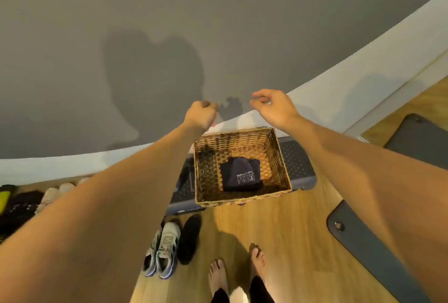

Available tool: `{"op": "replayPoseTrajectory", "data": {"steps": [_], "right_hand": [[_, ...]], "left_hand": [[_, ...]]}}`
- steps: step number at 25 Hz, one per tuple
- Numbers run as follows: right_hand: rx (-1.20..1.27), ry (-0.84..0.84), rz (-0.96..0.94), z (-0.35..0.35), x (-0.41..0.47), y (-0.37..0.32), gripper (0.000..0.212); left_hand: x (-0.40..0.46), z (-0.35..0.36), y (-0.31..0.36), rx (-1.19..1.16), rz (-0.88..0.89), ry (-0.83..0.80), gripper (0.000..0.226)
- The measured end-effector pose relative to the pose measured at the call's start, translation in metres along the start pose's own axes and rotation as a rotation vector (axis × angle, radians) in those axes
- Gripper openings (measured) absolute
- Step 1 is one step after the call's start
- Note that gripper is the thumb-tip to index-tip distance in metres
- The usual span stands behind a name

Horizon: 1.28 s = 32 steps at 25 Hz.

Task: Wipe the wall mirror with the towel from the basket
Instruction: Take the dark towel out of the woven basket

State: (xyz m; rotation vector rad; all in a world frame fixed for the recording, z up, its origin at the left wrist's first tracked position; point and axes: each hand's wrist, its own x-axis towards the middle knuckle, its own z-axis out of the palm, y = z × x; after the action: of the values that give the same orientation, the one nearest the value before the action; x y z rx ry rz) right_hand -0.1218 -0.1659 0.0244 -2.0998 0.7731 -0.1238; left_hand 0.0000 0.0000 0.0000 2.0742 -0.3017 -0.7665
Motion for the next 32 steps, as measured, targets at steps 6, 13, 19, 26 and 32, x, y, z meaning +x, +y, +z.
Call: {"op": "replayPoseTrajectory", "data": {"steps": [6, 13, 19, 26, 32], "right_hand": [[-0.033, -0.118, 0.174, 0.094, 0.064, 0.151, 0.039], [-0.077, -0.236, 0.286, 0.194, 0.102, 0.336, 0.041], [-0.21, -0.338, 0.378, 0.27, 0.129, 0.438, 0.054], [-0.328, -0.198, 0.398, 0.316, 0.136, 0.467, 0.074], [-0.207, -0.195, 0.421, 0.325, 0.131, 0.453, 0.063]], "left_hand": [[0.097, 0.108, -0.147, -0.113, -0.306, -0.061, 0.032], [0.18, 0.221, -0.295, 0.004, -0.507, -0.061, 0.018], [0.219, 0.277, -0.37, 0.272, -0.514, -0.161, 0.036], [0.238, 0.312, -0.403, 0.395, -0.505, 0.035, 0.092], [0.22, 0.334, -0.385, 0.241, -0.569, 0.037, 0.072]]}}
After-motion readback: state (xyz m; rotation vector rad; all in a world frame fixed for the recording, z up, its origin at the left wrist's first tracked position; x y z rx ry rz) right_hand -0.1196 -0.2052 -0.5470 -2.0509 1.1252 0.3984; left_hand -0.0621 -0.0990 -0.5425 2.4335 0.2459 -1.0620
